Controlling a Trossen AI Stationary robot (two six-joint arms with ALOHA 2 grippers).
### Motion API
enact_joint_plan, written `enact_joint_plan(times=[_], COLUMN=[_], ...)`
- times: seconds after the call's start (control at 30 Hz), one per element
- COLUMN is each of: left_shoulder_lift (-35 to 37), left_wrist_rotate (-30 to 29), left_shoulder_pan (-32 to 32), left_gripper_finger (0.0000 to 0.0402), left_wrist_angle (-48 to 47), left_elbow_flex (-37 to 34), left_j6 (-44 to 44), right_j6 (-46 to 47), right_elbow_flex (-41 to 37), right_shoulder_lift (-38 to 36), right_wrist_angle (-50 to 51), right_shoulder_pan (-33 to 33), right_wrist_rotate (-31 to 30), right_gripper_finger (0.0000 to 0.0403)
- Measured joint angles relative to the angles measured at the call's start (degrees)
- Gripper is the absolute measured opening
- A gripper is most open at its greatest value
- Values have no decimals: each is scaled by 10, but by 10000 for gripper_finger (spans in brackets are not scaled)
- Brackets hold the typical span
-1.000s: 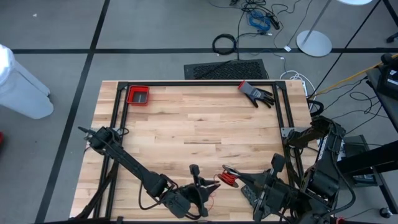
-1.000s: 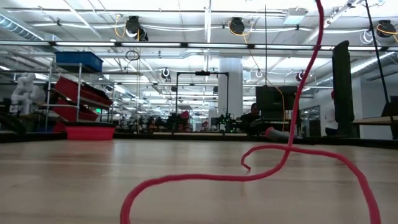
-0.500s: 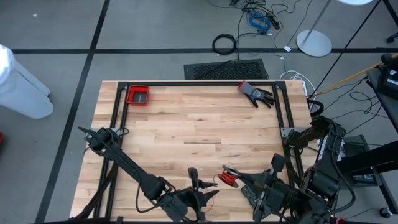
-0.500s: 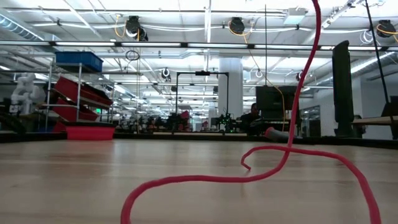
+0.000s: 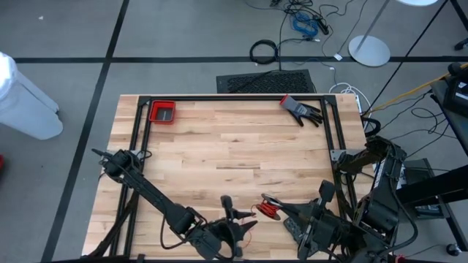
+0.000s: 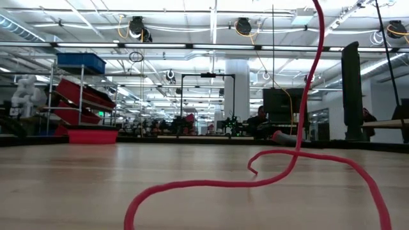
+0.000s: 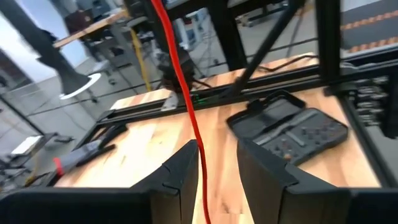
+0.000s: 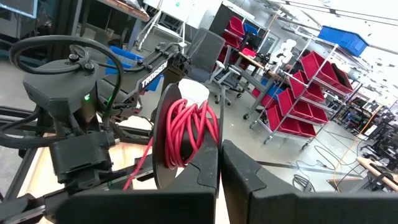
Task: Coil cords
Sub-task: Coil the red wire onto the spool
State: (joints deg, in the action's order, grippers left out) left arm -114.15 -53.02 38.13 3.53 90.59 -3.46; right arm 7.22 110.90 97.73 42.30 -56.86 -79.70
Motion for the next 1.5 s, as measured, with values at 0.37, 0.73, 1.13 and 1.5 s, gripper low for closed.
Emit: enact_joint_plan(times=[0.37,0.73,1.13,1.5], left_shoulder_lift=[0,0,0,0], left_wrist_rotate=[-27,-34,-45,0], left_shoulder_pan=[11,10,8,-6], left_gripper_finger=[118,118,118,118], left_wrist_angle=[0,0,-1,-1], left_elbow_flex=[0,0,0,0], left_j6=[-15,-9,2,31], right_j6=[0,0,1,2], right_elbow_flex=[0,0,0,0], right_shoulder_lift=[0,0,0,0], right_wrist_angle=[4,4,4,4], right_shoulder_pan=[0,0,0,0], right_wrist_rotate=[0,0,0,0], right_gripper_finger=[0,0,0,0])
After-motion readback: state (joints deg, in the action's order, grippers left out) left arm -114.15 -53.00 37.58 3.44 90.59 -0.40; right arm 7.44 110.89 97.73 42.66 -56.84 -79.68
